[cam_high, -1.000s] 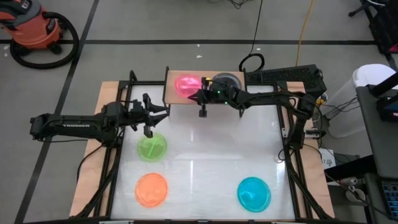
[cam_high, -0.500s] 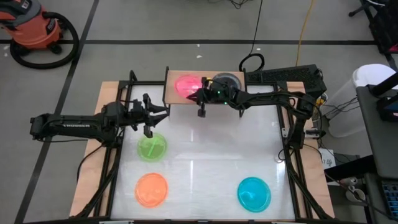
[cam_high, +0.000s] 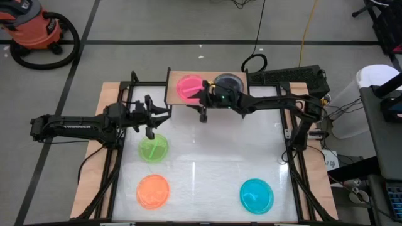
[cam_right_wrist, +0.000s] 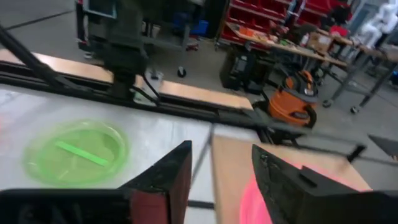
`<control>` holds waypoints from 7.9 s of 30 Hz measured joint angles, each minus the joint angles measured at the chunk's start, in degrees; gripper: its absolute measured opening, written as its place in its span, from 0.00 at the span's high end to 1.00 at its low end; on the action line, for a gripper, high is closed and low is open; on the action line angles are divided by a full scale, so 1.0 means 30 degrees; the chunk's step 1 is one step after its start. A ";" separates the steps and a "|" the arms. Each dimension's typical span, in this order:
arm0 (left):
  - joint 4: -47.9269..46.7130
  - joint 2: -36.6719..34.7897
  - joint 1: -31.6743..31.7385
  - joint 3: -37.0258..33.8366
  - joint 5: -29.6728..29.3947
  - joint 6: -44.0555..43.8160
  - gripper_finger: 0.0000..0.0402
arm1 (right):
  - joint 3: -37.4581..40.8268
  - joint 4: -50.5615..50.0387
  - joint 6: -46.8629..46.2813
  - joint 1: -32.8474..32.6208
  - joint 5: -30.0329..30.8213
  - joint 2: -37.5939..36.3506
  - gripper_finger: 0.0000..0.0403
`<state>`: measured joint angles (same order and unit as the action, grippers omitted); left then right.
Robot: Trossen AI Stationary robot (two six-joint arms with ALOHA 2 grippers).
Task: Place and stack plates onto a shelf
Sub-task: Stack the green plate on top of the pink plate on the shelf, then stack the blue plate on top of the green plate on the shelf
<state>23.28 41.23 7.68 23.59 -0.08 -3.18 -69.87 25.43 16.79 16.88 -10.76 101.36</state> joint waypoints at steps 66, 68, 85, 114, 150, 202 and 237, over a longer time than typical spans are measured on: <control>-3.0558 1.7799 -1.7440 1.4087 -0.8567 -1.4330 0.67 | 1.2626 -0.0429 -0.1291 -1.0962 0.9576 -1.4881 0.60; -2.9878 1.7806 -1.7562 1.3847 -0.8566 -1.4575 0.67 | 1.2626 -0.0813 -0.1273 -1.1183 0.9578 -1.5084 0.60; -2.6212 1.7799 -1.9000 1.0450 -0.9195 -1.7419 0.67 | 1.3901 -0.0978 -0.2038 -1.1538 1.0652 -1.6858 0.60; -2.4096 1.7737 -1.8294 0.6956 -0.8918 -1.7542 0.73 | 1.3901 -0.0983 -0.2725 -1.1538 1.0649 -1.6866 0.60; -3.0544 1.6969 -0.9394 1.8884 -1.6913 0.1075 1.00 | 1.3901 -0.0030 -0.2476 -1.1538 1.0579 -1.6858 0.60; -1.6601 1.1779 0.3543 1.7490 -0.6062 0.7612 0.52 | 1.3901 -0.1568 -0.2439 -1.1531 1.0666 -1.7288 0.60; 0.2311 0.5996 -0.0118 0.2448 -0.3934 0.2667 0.52 | 1.3901 -0.2109 -0.4384 -1.0401 1.0491 -1.5543 0.60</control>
<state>30.22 59.22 7.33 30.94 -11.88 4.82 -28.16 19.11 3.64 -14.33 20.71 54.73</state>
